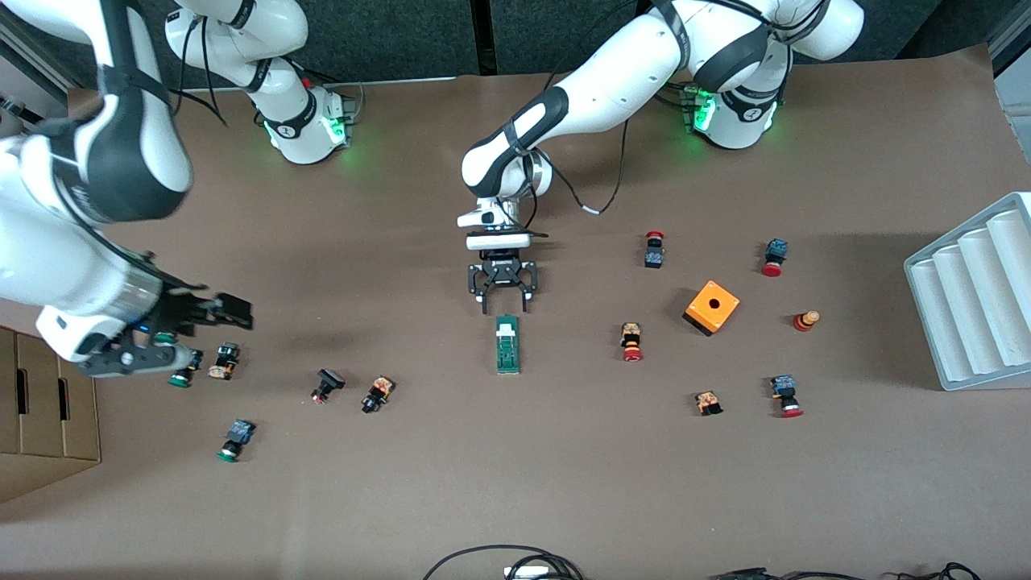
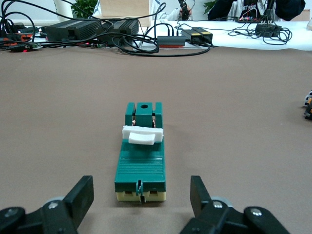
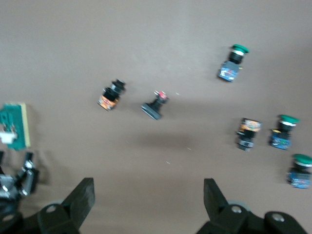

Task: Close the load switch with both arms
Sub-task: 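Reach the right gripper to the white lever while the left gripper holds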

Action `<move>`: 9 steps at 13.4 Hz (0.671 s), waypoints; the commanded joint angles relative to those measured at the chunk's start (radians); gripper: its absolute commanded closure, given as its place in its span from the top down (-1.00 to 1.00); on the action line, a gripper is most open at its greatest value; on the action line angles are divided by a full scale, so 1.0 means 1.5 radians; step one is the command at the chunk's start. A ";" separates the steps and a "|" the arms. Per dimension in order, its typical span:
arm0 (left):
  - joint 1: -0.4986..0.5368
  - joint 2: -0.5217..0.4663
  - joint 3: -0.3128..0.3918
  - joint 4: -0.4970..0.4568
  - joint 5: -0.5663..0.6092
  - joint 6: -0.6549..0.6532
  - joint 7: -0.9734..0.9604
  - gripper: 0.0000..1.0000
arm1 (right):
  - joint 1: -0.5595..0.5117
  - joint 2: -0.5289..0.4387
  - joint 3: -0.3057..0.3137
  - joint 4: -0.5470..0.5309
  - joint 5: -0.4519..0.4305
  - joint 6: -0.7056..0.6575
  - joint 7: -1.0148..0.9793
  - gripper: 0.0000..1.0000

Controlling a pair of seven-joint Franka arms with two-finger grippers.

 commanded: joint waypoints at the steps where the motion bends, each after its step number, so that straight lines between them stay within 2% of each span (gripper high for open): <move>1: -0.009 0.018 0.008 0.013 0.050 -0.018 -0.044 0.62 | 0.052 0.046 -0.004 0.023 0.026 0.053 0.109 1.00; 3: -0.010 0.022 0.013 0.013 0.060 -0.022 -0.050 0.60 | 0.097 0.073 -0.008 0.023 0.061 0.114 0.204 1.00; 5: -0.010 0.025 0.014 0.011 0.061 -0.023 -0.049 0.54 | 0.138 0.107 -0.009 0.034 0.071 0.174 0.309 1.00; 9: -0.010 0.035 0.015 0.013 0.076 -0.028 -0.048 0.51 | 0.243 0.176 -0.052 0.061 0.096 0.239 0.570 1.00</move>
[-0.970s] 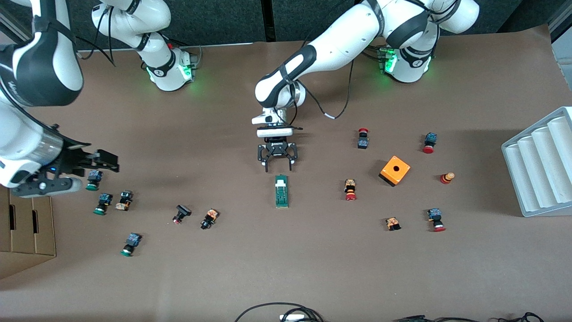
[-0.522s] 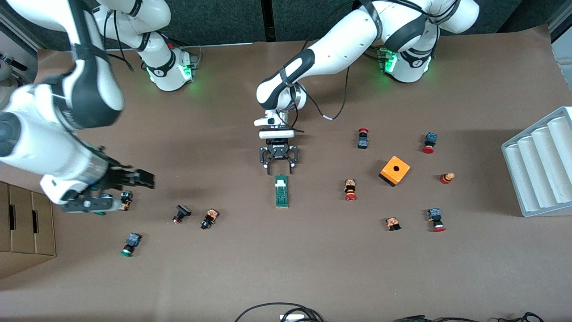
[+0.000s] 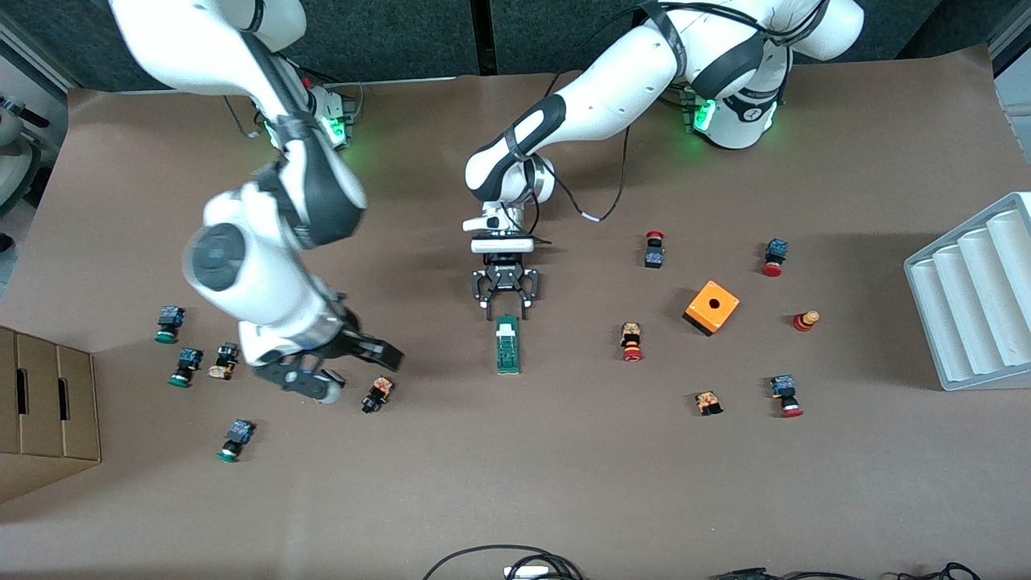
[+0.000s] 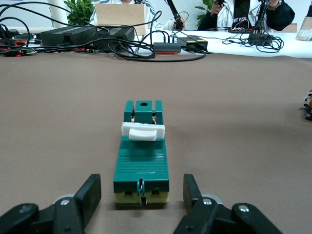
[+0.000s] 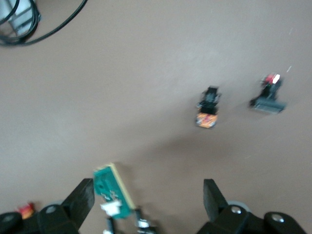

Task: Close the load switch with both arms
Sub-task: 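Reach the right gripper to the white lever while the left gripper holds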

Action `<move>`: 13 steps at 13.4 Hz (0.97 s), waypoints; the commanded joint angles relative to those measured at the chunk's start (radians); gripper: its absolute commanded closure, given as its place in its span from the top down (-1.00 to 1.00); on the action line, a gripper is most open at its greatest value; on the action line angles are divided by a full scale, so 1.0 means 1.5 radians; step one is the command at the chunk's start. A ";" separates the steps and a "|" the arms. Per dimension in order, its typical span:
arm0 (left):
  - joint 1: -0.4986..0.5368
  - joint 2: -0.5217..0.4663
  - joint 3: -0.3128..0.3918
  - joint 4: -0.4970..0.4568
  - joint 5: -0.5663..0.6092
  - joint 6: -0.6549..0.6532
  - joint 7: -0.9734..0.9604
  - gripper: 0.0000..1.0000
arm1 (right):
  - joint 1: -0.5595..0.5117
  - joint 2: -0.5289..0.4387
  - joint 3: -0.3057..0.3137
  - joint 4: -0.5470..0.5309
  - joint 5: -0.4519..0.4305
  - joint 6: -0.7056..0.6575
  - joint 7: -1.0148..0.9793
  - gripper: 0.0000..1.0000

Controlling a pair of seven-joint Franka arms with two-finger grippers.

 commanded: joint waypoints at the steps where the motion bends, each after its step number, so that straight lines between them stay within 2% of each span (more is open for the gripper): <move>1: -0.010 0.014 0.006 0.012 0.026 -0.014 -0.013 0.51 | 0.049 0.060 -0.033 0.039 0.073 0.035 0.149 1.00; 3: -0.010 0.017 0.006 0.014 0.028 -0.019 -0.012 0.40 | 0.088 0.091 -0.045 0.040 0.141 0.097 0.244 1.00; 6: -0.010 0.017 0.006 0.014 0.028 -0.019 -0.013 0.30 | 0.181 0.138 -0.108 0.040 0.148 0.170 0.418 1.00; 10: -0.010 0.017 0.006 0.017 0.028 -0.019 -0.013 0.31 | 0.235 0.180 -0.111 0.019 0.150 0.264 0.582 0.99; 13: -0.010 0.020 0.006 0.017 0.028 -0.019 -0.012 0.31 | 0.249 0.158 -0.102 -0.054 0.150 0.300 0.596 0.92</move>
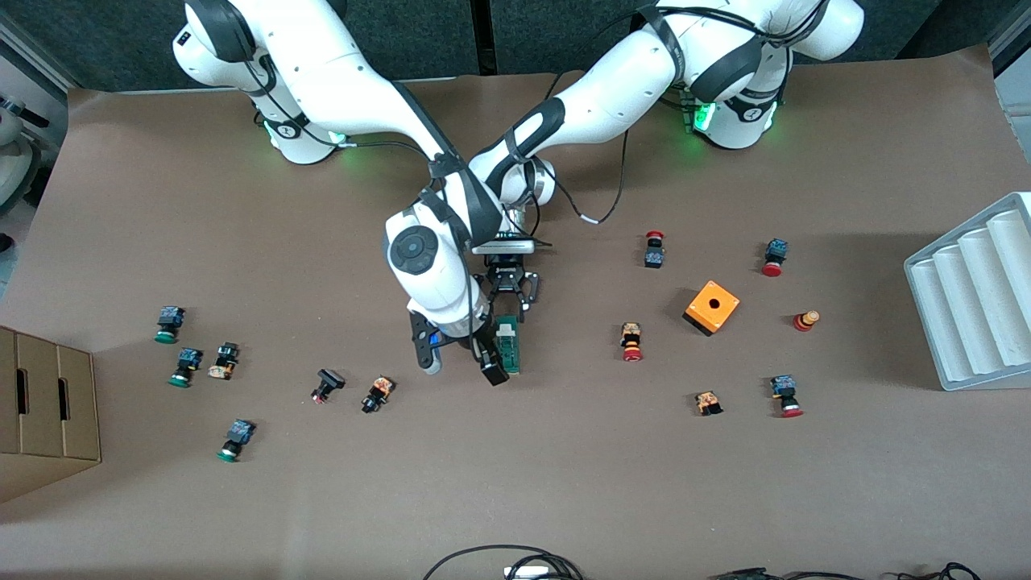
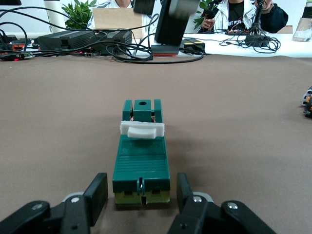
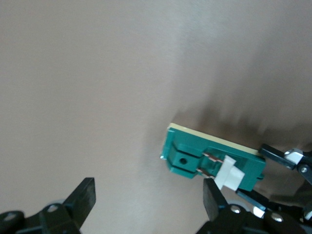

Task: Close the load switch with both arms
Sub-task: 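Reach the right gripper to the white lever while the left gripper holds, then close the right gripper around the white lever of the switch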

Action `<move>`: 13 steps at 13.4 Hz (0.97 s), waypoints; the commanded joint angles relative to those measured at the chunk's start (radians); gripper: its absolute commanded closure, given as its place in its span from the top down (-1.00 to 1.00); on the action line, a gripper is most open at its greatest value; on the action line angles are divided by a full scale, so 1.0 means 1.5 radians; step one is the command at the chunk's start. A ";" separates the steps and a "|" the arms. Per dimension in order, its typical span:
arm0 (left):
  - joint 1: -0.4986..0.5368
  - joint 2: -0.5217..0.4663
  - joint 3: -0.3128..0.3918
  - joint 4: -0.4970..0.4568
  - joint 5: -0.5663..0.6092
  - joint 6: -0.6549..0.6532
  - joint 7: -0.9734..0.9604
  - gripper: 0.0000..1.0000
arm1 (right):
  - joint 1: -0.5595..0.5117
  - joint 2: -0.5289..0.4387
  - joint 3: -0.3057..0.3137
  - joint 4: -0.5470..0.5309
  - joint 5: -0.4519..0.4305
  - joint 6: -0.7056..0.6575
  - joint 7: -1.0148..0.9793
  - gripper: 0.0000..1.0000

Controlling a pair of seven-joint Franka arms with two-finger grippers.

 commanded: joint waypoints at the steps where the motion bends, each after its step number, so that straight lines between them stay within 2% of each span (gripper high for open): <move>1: -0.009 0.013 0.006 0.017 0.013 -0.010 -0.012 0.31 | 0.008 -0.024 -0.001 -0.054 0.020 0.028 0.009 0.89; 5: -0.009 0.013 0.006 0.020 0.013 -0.010 -0.012 0.31 | 0.012 -0.021 0.013 -0.075 0.020 0.030 0.036 0.69; 13: -0.009 0.015 0.006 0.020 0.013 -0.014 -0.013 0.30 | 0.043 -0.016 0.014 -0.089 0.021 0.028 0.086 0.53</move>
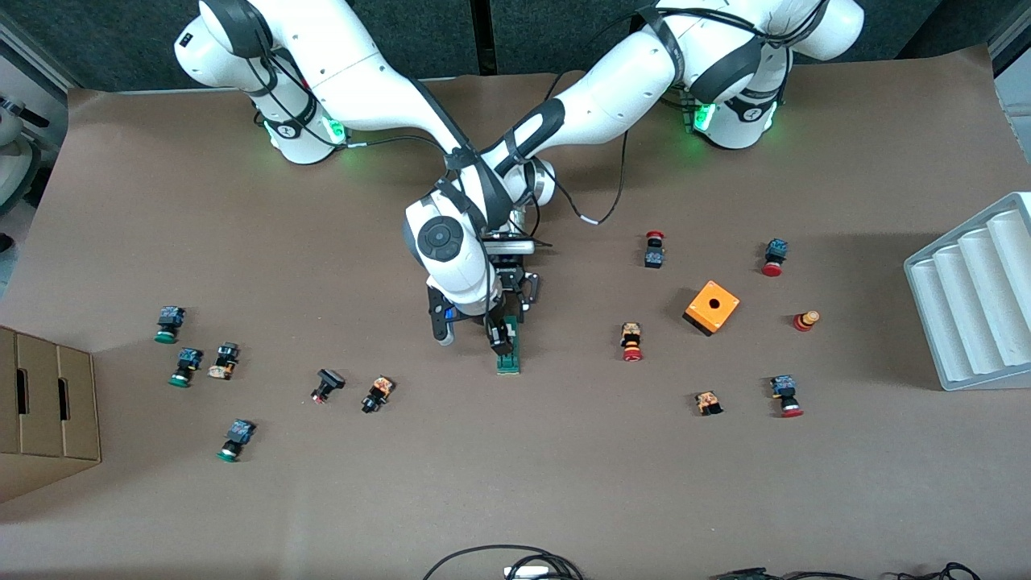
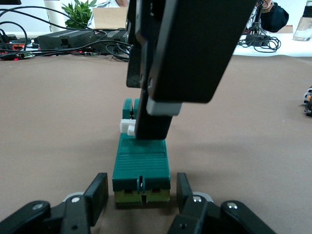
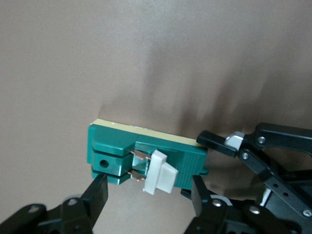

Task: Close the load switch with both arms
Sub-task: 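Close the right gripper around the white lever of the switch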

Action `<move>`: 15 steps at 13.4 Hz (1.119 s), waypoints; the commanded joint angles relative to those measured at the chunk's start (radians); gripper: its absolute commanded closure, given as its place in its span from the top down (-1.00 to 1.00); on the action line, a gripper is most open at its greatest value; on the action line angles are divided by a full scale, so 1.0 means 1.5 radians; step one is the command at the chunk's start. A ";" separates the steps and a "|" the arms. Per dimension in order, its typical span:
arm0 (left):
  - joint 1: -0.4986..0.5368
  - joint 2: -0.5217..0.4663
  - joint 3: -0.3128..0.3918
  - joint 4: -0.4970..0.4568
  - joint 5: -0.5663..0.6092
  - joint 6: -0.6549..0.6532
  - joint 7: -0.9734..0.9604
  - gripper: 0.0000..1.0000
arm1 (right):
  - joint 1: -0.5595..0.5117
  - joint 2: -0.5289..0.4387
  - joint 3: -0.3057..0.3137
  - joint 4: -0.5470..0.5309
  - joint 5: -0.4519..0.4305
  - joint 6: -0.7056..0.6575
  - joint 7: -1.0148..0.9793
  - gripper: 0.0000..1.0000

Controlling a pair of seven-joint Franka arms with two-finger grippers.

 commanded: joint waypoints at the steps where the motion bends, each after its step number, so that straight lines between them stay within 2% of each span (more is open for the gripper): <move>1: -0.009 0.012 0.005 0.017 0.012 -0.013 -0.012 0.30 | 0.008 -0.011 -0.002 -0.020 0.020 0.017 0.002 0.51; 8: -0.009 0.012 0.005 0.018 0.012 -0.013 -0.012 0.29 | 0.014 0.002 -0.002 -0.019 0.020 0.036 0.002 0.45; 11: -0.009 0.012 0.005 0.018 0.012 -0.013 -0.012 0.29 | 0.014 0.004 -0.002 -0.019 0.020 0.040 0.001 0.31; 15: -0.009 0.011 0.005 0.018 0.012 -0.013 -0.012 0.29 | 0.014 0.009 -0.002 -0.019 0.020 0.050 0.001 0.28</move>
